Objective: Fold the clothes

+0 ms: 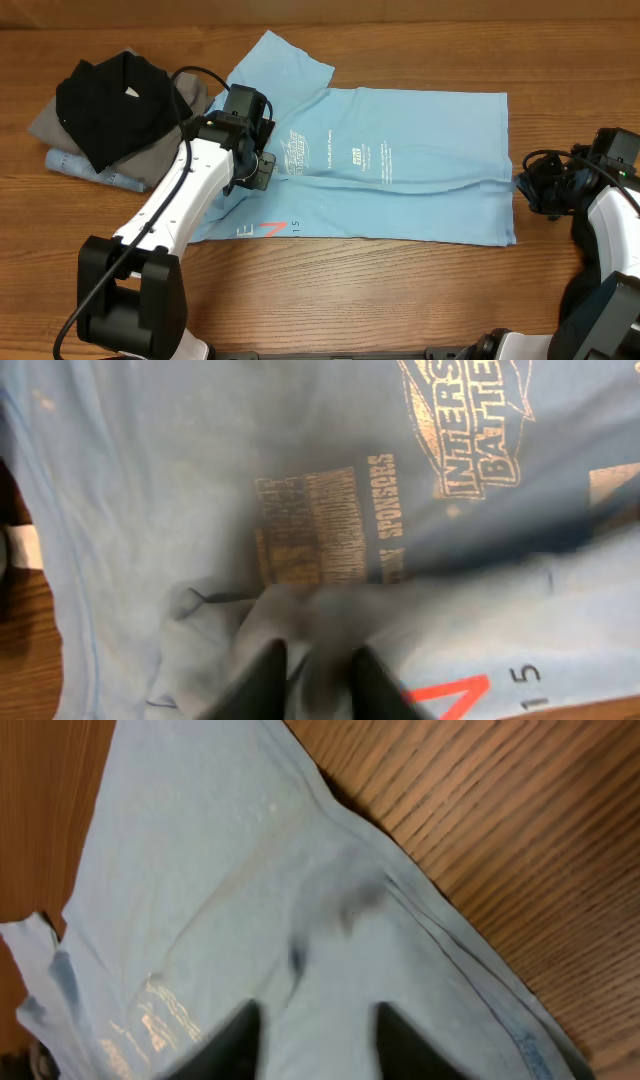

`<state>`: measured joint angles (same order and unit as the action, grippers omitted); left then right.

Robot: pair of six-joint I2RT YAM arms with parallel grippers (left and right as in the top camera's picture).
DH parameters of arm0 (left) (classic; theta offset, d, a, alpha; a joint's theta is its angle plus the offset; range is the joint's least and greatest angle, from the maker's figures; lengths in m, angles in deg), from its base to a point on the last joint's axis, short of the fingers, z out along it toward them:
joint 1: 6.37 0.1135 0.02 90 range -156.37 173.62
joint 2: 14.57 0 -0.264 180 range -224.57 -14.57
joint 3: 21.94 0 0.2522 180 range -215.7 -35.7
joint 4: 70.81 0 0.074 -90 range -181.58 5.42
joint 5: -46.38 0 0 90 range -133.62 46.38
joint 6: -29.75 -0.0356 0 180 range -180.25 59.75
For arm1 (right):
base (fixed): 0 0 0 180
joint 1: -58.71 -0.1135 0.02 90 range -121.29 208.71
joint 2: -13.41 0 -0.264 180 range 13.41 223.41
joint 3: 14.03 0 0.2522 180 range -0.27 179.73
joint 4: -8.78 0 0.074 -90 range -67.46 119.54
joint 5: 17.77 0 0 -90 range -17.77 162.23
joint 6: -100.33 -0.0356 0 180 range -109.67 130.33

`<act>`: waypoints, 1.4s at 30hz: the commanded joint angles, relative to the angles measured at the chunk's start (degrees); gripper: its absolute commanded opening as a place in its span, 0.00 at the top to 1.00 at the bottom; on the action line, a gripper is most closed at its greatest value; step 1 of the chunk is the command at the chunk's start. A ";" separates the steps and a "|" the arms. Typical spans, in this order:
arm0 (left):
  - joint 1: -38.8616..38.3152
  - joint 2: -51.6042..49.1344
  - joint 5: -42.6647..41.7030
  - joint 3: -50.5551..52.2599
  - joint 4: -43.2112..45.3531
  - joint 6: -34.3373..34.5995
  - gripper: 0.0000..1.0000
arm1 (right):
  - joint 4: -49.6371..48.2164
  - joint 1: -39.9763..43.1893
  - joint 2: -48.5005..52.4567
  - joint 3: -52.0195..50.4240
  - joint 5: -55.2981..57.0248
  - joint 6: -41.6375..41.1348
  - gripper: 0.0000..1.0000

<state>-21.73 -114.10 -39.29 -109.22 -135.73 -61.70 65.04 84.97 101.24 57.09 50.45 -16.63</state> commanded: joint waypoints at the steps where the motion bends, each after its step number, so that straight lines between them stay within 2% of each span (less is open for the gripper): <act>1: -0.04 -0.46 1.84 0.28 -0.22 0.61 0.57 | -0.39 0.39 0.17 1.05 -0.79 0.42 0.40; 3: 0.02 -0.46 1.86 0.28 -1.11 0.61 0.48 | 0.59 0.39 0.17 1.05 -0.90 0.42 0.39; 4: 0.11 -0.46 1.88 0.28 -1.75 0.81 0.38 | 1.33 0.39 0.17 1.05 -0.90 0.42 0.39; 8: 1.86 -0.44 1.77 0.24 -6.43 2.95 0.38 | 4.70 0.39 0.17 1.05 -5.07 5.01 0.39; 12: 3.13 -0.46 -0.17 0.28 -8.52 1.68 0.33 | 7.45 0.39 0.17 1.05 -9.66 8.41 0.40; 15: 3.04 -0.50 -2.89 1.16 -4.74 -3.08 0.33 | 9.88 0.37 0.17 1.05 -11.23 9.68 0.48; 18: 3.02 -0.50 -2.91 4.22 0.98 -3.76 0.32 | 12.15 -0.33 0.17 1.05 -11.80 10.58 0.50; 22: 3.04 -0.55 -0.94 7.74 5.44 -4.98 0.40 | 12.72 -2.05 0.17 1.05 -11.80 10.73 0.50; 23: 3.06 -0.55 0.63 8.55 6.86 -5.01 0.44 | 12.46 -2.95 0.17 1.05 -11.78 10.71 0.50; 31: 5.79 -1.55 -0.17 10.80 10.82 -5.88 0.48 | 11.82 -6.05 0.17 1.05 -11.76 10.69 0.51; 34: 6.12 -3.72 -1.49 10.80 10.82 -5.81 0.62 | 11.80 -6.05 0.17 1.05 -11.76 10.69 0.51; 38: 6.10 -4.94 -3.52 10.69 9.84 -5.81 0.92 | 11.85 -6.05 0.17 1.05 -11.76 10.69 0.51; 39: 6.10 -4.72 -3.93 9.97 8.70 -5.64 0.96 | 11.82 -6.05 0.17 1.05 -11.76 10.69 0.51; 42: 6.12 -4.52 -3.65 4.87 3.74 -5.44 0.96 | 11.80 -6.05 0.17 1.05 -11.76 10.69 0.51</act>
<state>-15.76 -118.34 -41.84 -99.54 -129.66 -66.88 77.13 79.20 101.26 57.09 39.41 -6.32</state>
